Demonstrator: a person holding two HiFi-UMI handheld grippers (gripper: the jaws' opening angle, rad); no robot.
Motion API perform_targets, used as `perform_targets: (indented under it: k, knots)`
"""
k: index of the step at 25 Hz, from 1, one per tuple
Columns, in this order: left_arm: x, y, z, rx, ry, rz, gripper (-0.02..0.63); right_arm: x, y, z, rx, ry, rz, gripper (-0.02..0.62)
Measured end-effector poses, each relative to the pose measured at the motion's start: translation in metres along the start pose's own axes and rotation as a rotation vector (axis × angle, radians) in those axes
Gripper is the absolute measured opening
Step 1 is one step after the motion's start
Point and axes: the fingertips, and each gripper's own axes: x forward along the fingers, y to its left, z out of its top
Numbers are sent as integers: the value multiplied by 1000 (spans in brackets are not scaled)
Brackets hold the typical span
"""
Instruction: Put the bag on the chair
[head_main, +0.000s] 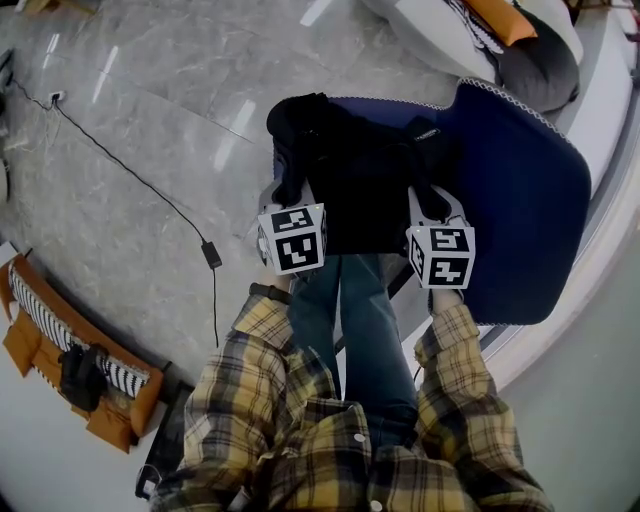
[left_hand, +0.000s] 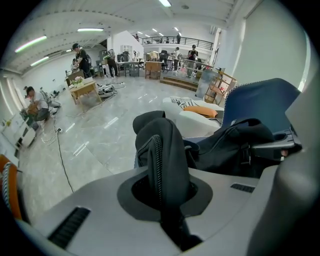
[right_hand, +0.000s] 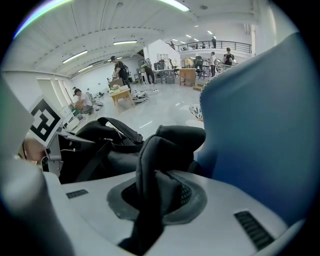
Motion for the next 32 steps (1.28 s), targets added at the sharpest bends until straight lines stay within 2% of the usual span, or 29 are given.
perform_targets:
  k: [9, 16, 26, 32]
  knots:
    - [14, 11, -11, 15, 11, 33, 40, 22, -7, -20, -26, 40, 4, 78]
    - [26, 14, -17, 26, 2, 54, 40, 34, -9, -32, 58, 44, 30, 89]
    - [34, 14, -23, 35, -2, 52, 40, 40, -11, -34, 70, 27, 32, 91]
    - [33, 13, -25, 35, 1, 53, 40, 36, -14, -36, 86, 15, 5, 101]
